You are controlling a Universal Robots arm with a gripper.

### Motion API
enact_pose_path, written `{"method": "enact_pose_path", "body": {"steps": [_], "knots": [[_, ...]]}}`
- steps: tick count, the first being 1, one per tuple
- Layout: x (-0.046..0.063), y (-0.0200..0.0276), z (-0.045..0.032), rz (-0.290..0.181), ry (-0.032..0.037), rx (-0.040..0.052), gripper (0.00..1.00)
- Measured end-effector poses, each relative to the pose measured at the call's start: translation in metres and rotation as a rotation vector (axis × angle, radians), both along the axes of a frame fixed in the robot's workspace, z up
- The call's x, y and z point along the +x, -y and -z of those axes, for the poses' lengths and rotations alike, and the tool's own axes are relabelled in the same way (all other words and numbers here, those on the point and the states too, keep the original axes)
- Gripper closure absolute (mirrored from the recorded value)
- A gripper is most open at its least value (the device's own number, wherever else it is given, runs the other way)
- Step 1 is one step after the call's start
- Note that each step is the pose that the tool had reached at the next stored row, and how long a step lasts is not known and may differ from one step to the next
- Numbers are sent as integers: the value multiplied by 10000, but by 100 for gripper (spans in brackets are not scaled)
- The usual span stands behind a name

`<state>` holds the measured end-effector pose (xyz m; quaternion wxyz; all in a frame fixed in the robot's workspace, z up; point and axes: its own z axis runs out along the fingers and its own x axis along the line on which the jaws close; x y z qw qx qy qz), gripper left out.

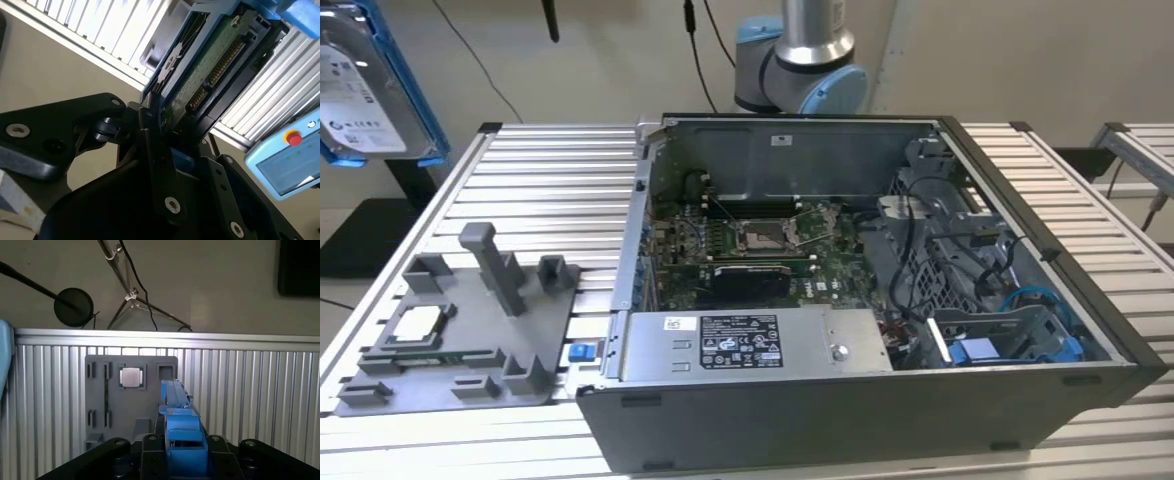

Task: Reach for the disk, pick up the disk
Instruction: 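Pick up the disk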

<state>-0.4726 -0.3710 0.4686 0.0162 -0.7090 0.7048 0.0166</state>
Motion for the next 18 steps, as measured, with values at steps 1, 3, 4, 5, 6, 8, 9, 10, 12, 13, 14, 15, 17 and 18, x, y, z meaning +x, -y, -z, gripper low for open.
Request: {"method": "enact_pose_path", "body": {"steps": [1,3,4,5,6,8,9,10,12,13,14,15,17,18], "knots": [[0,1,-45,-1,0,0,100],[1,1,-135,-2,0,-1,100],[1,1,-178,-2,-3,-2,100],[1,0,-220,-1,-3,-2,100],[0,0,-300,-1,-1,-1,100],[0,0,-380,-1,-1,0,100],[0,0,-418,0,-2,-1,100],[0,0,-456,0,-1,0,100],[0,0,-538,0,-2,-1,100],[0,0,-583,0,0,-1,100],[1,0,-627,0,-1,-1,100],[0,0,-659,0,-3,-2,100],[0,0,-663,-1,-1,0,100],[0,0,-662,0,0,0,100]]}}
